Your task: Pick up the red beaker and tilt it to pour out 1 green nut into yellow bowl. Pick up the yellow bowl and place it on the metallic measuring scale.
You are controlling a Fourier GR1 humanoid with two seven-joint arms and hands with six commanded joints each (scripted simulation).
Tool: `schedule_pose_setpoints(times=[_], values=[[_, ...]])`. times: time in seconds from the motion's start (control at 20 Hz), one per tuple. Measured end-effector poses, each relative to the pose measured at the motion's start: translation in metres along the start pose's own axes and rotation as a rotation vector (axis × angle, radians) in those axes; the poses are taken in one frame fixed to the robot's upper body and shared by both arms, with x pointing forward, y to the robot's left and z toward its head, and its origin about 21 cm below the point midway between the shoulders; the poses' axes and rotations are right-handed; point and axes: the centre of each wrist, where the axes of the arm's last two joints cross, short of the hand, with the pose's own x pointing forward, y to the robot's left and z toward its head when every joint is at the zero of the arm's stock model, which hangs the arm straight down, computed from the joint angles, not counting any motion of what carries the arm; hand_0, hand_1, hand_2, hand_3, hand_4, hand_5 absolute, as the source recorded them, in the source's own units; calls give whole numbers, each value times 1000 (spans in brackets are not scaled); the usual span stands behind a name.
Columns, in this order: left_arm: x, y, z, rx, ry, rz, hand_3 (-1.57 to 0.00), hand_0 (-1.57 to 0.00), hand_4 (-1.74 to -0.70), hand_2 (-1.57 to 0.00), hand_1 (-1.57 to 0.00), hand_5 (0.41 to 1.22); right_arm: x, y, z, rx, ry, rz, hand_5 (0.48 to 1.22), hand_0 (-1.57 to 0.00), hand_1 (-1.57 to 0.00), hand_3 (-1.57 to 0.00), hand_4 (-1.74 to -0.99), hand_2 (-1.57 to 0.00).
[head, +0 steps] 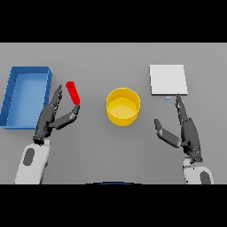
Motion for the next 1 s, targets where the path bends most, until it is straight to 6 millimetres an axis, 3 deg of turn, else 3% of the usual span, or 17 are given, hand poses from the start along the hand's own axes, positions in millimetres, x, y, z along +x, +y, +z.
schedule_pose_setpoints(times=[0.35,1.0], values=[[-6,-3,-38,-4,13,3,1,1,-1280,1,1,682,-1,2,-1,-3,18,14,635,1,1,1,-1266,1],[-1,-11,-81,-30,18,7,1,1,-1320,1,1,692,0,-3,1,-8,22,2,640,1,1,1,-1264,1]])
